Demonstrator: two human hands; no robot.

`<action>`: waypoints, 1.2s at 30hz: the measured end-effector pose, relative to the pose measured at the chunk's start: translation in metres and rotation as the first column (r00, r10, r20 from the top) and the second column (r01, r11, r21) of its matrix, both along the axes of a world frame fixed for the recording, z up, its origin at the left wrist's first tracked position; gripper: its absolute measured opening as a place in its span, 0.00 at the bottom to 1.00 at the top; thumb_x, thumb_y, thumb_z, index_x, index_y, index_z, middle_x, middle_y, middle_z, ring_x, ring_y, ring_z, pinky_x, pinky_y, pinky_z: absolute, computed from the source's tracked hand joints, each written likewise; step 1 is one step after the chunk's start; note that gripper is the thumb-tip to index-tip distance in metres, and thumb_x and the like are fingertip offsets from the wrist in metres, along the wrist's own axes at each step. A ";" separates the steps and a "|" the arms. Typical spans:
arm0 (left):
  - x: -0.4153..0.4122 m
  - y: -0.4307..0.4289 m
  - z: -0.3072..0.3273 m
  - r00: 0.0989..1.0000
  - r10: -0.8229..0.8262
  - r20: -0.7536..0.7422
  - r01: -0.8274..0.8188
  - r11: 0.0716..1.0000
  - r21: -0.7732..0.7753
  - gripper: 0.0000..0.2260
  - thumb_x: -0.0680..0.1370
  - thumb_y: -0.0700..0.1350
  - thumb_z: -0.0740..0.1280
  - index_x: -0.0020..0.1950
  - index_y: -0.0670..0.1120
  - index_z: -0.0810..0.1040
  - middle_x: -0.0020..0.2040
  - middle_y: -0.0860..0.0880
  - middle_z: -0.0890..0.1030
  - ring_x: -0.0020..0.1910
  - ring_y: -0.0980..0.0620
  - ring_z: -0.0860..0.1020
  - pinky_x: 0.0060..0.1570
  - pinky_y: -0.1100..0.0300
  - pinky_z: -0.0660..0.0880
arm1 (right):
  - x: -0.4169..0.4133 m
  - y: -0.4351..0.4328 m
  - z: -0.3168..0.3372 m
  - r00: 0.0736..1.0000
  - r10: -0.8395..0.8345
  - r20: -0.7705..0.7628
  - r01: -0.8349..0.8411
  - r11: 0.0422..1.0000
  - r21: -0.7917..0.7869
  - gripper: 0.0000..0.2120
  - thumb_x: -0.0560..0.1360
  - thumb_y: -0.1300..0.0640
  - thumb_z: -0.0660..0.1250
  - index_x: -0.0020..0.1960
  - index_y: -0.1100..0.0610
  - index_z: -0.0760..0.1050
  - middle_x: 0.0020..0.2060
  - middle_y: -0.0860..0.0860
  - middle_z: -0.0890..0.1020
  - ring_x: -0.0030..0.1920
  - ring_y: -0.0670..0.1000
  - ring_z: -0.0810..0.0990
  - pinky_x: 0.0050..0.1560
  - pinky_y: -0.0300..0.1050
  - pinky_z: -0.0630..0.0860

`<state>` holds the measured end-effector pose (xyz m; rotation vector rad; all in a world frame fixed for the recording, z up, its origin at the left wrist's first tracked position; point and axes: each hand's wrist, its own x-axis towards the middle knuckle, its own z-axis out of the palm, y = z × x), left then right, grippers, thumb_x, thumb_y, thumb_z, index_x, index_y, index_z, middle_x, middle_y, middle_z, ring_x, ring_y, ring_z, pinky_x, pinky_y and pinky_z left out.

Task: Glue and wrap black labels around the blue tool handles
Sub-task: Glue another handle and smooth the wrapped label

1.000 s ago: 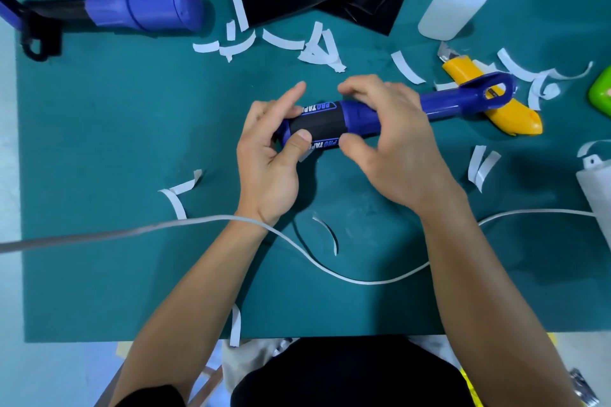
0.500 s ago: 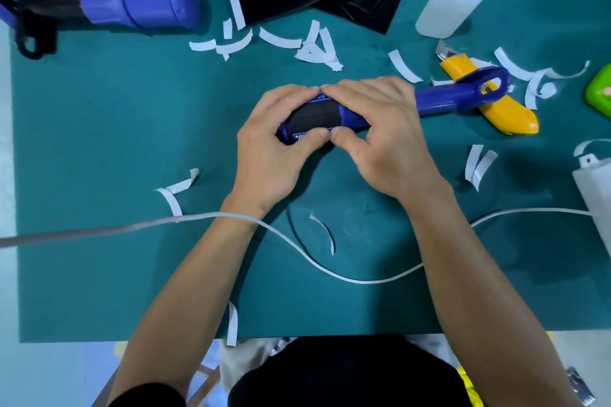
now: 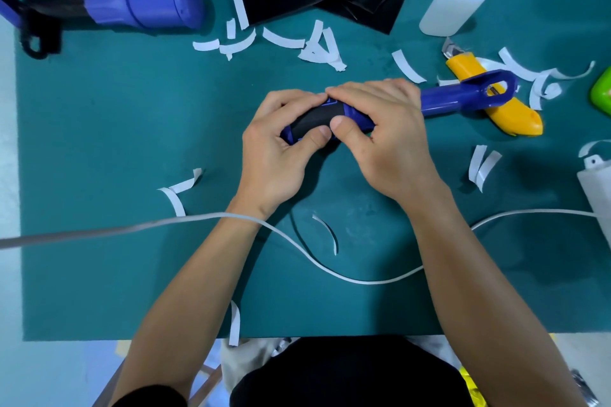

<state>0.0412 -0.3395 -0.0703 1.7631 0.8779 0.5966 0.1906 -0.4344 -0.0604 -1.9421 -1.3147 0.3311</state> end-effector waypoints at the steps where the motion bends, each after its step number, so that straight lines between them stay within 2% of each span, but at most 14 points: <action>1: 0.000 0.000 0.000 1.000 0.005 0.008 -0.005 1.000 -0.016 0.16 0.76 0.38 0.76 0.62 0.49 0.84 0.58 0.53 0.80 0.61 0.52 0.80 0.62 0.57 0.76 | -0.002 0.000 -0.001 1.000 -0.014 0.006 0.014 1.000 0.010 0.12 0.79 0.57 0.70 0.61 0.55 0.84 0.57 0.46 0.86 0.57 0.51 0.80 0.67 0.46 0.62; 7: -0.002 0.002 -0.002 1.000 0.000 0.009 0.000 1.000 0.012 0.13 0.80 0.38 0.70 0.63 0.50 0.84 0.59 0.54 0.80 0.61 0.51 0.80 0.62 0.58 0.76 | -0.004 0.000 -0.006 0.999 -0.039 0.019 0.038 0.998 0.055 0.11 0.79 0.60 0.70 0.60 0.56 0.85 0.55 0.47 0.86 0.56 0.51 0.80 0.66 0.42 0.60; 12: -0.004 0.003 -0.003 0.999 -0.028 -0.015 0.029 0.998 0.062 0.12 0.82 0.38 0.69 0.64 0.45 0.84 0.60 0.51 0.80 0.62 0.52 0.79 0.63 0.57 0.76 | -0.005 0.000 -0.006 0.999 -0.042 0.016 0.041 0.997 0.059 0.11 0.79 0.60 0.70 0.60 0.55 0.85 0.56 0.46 0.86 0.56 0.51 0.79 0.66 0.40 0.60; 18: -0.007 0.007 -0.003 0.999 -0.049 -0.020 0.051 0.995 0.082 0.11 0.82 0.38 0.70 0.64 0.42 0.84 0.61 0.47 0.82 0.62 0.54 0.80 0.63 0.64 0.73 | -0.004 0.000 -0.005 0.999 -0.036 -0.009 0.037 0.998 0.048 0.11 0.79 0.60 0.70 0.60 0.55 0.85 0.57 0.46 0.86 0.57 0.51 0.79 0.67 0.40 0.59; 23: -0.011 0.014 -0.003 0.997 -0.072 0.025 0.070 0.995 0.068 0.10 0.82 0.38 0.70 0.63 0.46 0.83 0.60 0.50 0.84 0.63 0.51 0.81 0.64 0.55 0.76 | -0.003 -0.001 -0.004 0.999 -0.039 -0.023 0.040 0.998 0.044 0.11 0.78 0.60 0.71 0.60 0.55 0.85 0.57 0.46 0.86 0.57 0.50 0.79 0.67 0.41 0.60; 31: -0.011 0.008 -0.005 1.000 -0.021 0.022 0.020 0.998 0.062 0.11 0.82 0.38 0.70 0.63 0.46 0.84 0.59 0.55 0.84 0.63 0.51 0.81 0.65 0.57 0.76 | -0.004 0.000 -0.007 0.997 -0.063 -0.032 0.066 0.995 0.074 0.11 0.76 0.54 0.75 0.58 0.55 0.86 0.56 0.45 0.86 0.56 0.46 0.77 0.66 0.41 0.61; 33: -0.012 0.008 -0.004 1.000 -0.017 0.005 0.017 0.999 0.044 0.14 0.82 0.40 0.70 0.66 0.51 0.82 0.60 0.60 0.83 0.63 0.52 0.81 0.66 0.58 0.75 | -0.004 0.000 -0.007 0.997 -0.068 -0.037 0.071 0.993 0.091 0.11 0.76 0.56 0.75 0.57 0.55 0.86 0.55 0.46 0.87 0.56 0.47 0.77 0.66 0.40 0.60; 36: -0.019 0.016 -0.004 0.994 -0.101 -0.038 0.101 0.995 -0.009 0.20 0.80 0.45 0.71 0.72 0.55 0.78 0.65 0.60 0.81 0.67 0.52 0.79 0.69 0.57 0.73 | -0.005 0.001 -0.008 0.996 -0.083 -0.038 0.086 0.992 0.094 0.10 0.75 0.57 0.75 0.56 0.56 0.86 0.54 0.45 0.87 0.55 0.46 0.76 0.65 0.38 0.60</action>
